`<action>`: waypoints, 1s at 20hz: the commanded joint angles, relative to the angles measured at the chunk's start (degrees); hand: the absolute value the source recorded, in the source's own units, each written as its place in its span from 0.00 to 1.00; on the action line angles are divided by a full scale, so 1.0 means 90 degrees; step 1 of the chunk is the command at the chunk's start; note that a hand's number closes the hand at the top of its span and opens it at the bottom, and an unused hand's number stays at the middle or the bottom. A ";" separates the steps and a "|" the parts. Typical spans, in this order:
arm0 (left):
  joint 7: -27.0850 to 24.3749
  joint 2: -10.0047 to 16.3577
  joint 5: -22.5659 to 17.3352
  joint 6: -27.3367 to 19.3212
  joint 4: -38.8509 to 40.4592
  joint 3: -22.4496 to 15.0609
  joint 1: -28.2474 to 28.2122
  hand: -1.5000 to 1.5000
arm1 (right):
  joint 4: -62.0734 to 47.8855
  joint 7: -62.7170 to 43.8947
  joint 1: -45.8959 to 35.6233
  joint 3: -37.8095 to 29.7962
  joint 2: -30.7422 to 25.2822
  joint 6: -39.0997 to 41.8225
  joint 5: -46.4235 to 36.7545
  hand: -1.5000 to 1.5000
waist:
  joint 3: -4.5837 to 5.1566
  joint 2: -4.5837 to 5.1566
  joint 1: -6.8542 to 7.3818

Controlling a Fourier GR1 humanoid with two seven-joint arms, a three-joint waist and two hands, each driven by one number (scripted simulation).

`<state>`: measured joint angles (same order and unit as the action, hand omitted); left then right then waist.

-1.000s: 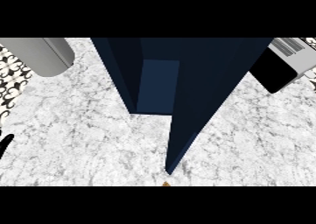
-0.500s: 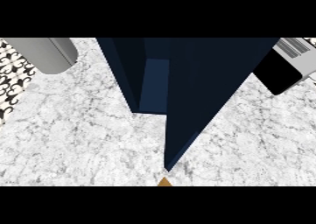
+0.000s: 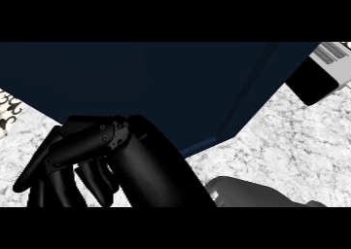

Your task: Pick up the wine, place it into the cabinet and close the cabinet

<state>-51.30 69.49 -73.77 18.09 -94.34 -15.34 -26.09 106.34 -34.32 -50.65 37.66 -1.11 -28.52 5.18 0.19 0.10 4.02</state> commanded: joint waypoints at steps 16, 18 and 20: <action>0.0196 -0.0325 0.0112 0.0937 0.0403 0.0959 -0.0325 0.00 | -0.3745 0.0145 -0.1450 -0.1230 -0.0045 0.4909 0.3590 1.00 | -0.0015 0.0052 -0.0063; 0.0380 -0.0282 0.0124 0.0929 0.0365 0.1020 -0.0348 0.00 | -0.4479 0.0307 -0.1756 -0.1135 0.0120 0.5218 0.3607 1.00 | -0.0013 0.0056 -0.0024; 0.0606 -0.0348 0.0045 0.0903 0.0525 0.1090 -0.0030 0.00 | -0.5032 0.0470 -0.1757 -0.1224 0.0121 0.5729 0.3685 1.00 | -0.0011 0.0079 -0.0175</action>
<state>-45.88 67.08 -72.79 23.48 -90.74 -6.41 -28.34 68.60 -30.70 -65.70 26.48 -0.30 14.65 35.46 0.08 0.68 3.50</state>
